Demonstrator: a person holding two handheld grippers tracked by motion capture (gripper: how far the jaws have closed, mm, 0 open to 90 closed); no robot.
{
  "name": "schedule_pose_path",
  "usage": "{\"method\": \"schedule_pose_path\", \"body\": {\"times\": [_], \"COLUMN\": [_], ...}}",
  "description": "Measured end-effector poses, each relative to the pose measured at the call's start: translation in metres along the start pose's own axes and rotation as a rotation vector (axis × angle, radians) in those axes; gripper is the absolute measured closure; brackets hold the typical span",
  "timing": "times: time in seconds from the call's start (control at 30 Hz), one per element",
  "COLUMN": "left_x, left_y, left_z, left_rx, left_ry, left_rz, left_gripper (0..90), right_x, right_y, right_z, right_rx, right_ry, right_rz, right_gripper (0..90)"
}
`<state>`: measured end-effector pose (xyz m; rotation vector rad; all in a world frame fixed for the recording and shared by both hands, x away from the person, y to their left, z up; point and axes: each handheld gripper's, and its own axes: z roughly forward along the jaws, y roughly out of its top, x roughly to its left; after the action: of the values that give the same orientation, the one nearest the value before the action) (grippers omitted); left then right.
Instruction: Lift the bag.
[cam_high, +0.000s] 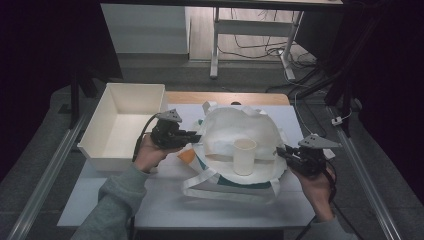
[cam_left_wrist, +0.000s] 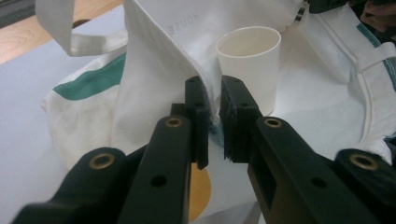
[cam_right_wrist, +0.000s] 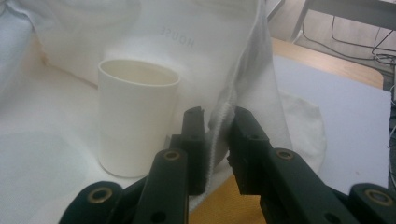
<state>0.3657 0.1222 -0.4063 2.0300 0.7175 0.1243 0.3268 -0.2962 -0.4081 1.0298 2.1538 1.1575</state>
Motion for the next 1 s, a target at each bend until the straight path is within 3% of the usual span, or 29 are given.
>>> {"method": "schedule_pose_path", "body": {"times": [0.27, 0.63, 1.0], "left_x": [0.002, 0.003, 0.002], "left_y": [0.003, 0.005, 0.005], "left_z": [-0.019, -0.033, -0.031], "left_rx": [-0.060, -0.109, -0.100], "left_ry": [0.013, 0.018, 0.021], "left_rz": [-0.007, -0.018, -0.015], "left_gripper": [81.5, 81.8, 81.9], "right_x": [0.001, -0.001, -0.001], "right_y": [0.016, 0.026, 0.026], "right_z": [-0.013, -0.020, -0.016], "right_rx": [-0.056, -0.090, -0.078], "right_ry": [-0.006, -0.013, -0.009], "right_rz": [-0.010, -0.012, -0.012], "right_gripper": [76.0, 76.0, 76.0]}}
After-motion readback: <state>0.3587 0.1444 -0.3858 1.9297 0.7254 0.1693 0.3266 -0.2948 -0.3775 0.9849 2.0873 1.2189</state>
